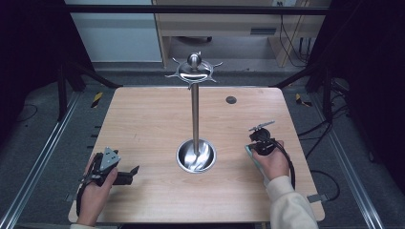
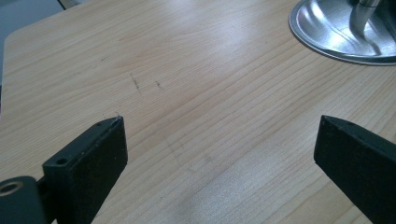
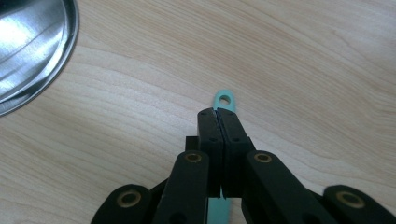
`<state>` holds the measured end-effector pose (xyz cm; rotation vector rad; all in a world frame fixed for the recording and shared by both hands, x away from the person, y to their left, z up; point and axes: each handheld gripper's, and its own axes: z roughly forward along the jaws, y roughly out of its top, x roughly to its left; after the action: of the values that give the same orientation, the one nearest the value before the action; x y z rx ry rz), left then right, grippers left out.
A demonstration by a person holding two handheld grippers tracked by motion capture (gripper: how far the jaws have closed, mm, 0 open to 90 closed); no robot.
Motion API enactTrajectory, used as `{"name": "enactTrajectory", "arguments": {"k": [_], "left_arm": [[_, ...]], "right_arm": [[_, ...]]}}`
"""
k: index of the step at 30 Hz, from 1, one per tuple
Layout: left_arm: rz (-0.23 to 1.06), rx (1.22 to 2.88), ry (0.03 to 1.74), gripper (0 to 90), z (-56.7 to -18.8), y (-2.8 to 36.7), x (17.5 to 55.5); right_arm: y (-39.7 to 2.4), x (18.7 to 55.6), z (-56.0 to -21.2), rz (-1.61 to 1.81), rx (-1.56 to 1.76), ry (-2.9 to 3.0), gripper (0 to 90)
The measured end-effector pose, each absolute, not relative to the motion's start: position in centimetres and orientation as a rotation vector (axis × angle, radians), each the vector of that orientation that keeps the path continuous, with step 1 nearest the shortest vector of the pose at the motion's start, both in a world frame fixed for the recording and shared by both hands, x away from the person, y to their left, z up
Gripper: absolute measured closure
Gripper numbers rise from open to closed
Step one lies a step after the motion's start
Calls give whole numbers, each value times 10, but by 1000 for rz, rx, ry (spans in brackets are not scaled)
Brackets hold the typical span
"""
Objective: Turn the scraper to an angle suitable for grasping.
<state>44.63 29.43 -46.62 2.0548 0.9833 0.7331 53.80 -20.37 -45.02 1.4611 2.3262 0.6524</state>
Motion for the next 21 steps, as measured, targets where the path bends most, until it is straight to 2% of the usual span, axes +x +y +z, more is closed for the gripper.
{"name": "enactTrajectory", "arguments": {"k": [11,21], "left_arm": [[731,2053,979,26,-466,294,446],[730,2055,978,26,-466,294,446]], "right_arm": [[-202,558,-453,519,1552,2411,714],[-201,563,-460,472,1594,2432,676]]}}
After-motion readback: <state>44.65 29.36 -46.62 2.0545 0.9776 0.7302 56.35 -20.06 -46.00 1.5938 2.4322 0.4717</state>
